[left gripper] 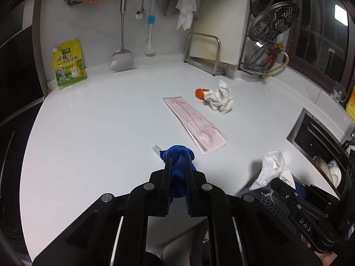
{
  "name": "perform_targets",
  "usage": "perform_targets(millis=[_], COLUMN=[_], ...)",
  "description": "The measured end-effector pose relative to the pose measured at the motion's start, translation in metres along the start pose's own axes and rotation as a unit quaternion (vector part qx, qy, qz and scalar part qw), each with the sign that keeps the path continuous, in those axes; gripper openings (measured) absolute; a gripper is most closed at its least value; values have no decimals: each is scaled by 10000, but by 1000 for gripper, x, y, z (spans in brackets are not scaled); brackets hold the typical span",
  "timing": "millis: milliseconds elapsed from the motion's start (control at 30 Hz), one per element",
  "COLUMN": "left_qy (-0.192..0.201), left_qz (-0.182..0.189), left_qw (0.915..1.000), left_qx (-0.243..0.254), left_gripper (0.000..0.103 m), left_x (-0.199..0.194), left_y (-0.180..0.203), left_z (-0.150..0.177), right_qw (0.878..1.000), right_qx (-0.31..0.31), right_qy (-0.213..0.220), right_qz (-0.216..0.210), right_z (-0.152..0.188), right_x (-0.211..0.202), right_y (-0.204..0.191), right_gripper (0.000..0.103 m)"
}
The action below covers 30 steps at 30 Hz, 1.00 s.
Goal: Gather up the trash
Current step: 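Carry the blue strap and white tissue over the bin with both tools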
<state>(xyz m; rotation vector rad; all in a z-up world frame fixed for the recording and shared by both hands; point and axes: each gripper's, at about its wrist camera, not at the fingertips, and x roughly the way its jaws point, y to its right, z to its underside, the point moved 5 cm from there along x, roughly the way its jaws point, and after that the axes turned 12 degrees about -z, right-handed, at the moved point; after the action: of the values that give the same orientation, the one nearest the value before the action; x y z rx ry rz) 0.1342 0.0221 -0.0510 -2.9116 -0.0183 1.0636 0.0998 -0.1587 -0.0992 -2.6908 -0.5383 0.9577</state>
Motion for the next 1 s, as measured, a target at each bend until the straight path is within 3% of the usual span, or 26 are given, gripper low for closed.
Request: perform_targets(millis=[467, 1000], left_qy=[193, -136], left_qz=[402, 703], left_qw=[9981, 9951], left_qx=[435, 683], left_gripper=[11, 11], left_x=[-60, -75], left_y=[35, 74], left_z=[59, 109], right_qw=[9988, 9970], right_qx=[487, 764], right_qy=[98, 9], right_qz=[-22, 76], right_z=[56, 114], right_x=[-51, -91], right_y=[6, 22], right_gripper=[20, 20])
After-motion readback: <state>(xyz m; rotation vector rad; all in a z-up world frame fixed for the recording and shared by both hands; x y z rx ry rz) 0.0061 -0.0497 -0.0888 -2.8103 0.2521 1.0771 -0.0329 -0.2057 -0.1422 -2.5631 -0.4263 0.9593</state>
